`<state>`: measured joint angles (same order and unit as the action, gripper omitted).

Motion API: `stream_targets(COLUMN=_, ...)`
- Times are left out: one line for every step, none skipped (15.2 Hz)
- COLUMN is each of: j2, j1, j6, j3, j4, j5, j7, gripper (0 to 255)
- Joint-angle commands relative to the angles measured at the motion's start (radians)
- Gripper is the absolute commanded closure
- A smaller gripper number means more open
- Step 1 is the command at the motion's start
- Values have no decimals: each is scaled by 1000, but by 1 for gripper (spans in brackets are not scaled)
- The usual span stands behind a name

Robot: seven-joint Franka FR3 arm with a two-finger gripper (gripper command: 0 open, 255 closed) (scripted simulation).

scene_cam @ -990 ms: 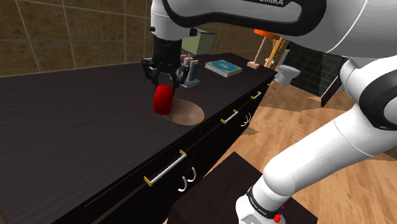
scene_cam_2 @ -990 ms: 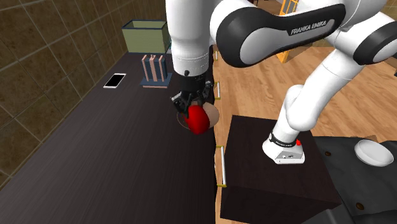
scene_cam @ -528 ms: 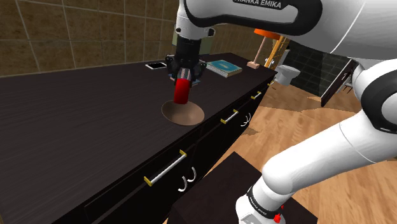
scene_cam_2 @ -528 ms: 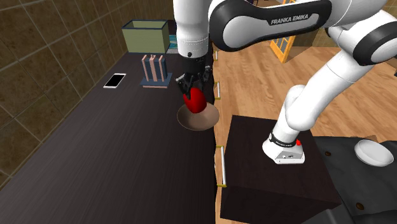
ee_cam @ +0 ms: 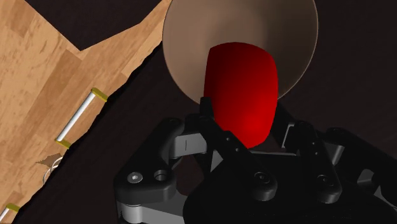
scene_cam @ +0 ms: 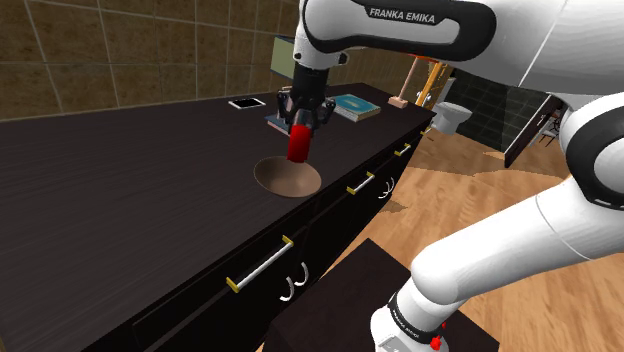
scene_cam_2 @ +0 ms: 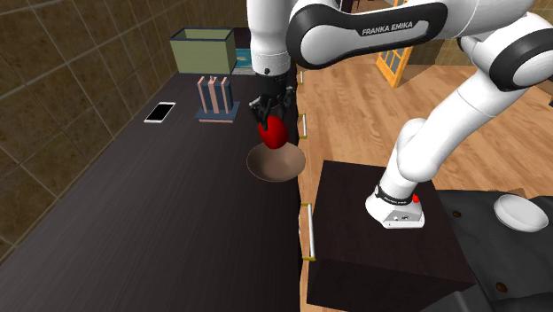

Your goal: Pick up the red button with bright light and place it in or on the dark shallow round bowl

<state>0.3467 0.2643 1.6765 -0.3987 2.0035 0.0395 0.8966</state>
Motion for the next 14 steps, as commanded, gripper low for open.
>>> stream_targets(j2=5, j1=-1, j6=30, j3=0, j4=34, j5=2, j7=-1, gripper=255)
stream_targets(j2=6, j1=-2, j6=43, j3=-1, j4=48, j5=3, j7=0, gripper=255)
stream_targets(j2=7, j1=-2, j6=57, j3=-2, j4=62, j5=3, j7=0, gripper=255)
stream_targets(j2=7, j1=-3, j6=70, j3=-3, j4=76, j5=4, j7=1, gripper=255)
stream_targets(j2=8, j1=-3, j6=83, j3=-4, j4=90, j5=5, j7=2, gripper=255)
stream_targets(j2=8, j1=-4, j6=97, j3=-5, j4=103, j5=5, j7=2, gripper=255)
stream_targets(j2=8, j1=-4, j6=110, j3=-6, j4=117, j5=5, j7=3, gripper=255)
stream_targets(j2=7, j1=-5, j6=124, j3=-7, j4=130, j5=6, j7=4, gripper=255)
stream_targets(j2=7, j1=-5, j6=137, j3=-8, j4=143, j5=6, j7=5, gripper=255)
stream_targets(j2=6, j1=-6, j6=150, j3=-9, j4=155, j5=6, j7=6, gripper=255)
stream_targets(j2=5, j1=-6, j6=158, j3=-10, j4=162, j5=6, j7=7, gripper=255)
stream_targets(j2=5, j1=-6, j6=158, j3=-10, j4=162, j5=6, j7=6, gripper=255)
stream_targets(j2=5, j1=-6, j6=158, j3=-10, j4=162, j5=6, j7=7, gripper=255)
stream_targets(j2=5, j1=-6, j6=158, j3=-10, j4=162, j5=6, j7=7, gripper=255)
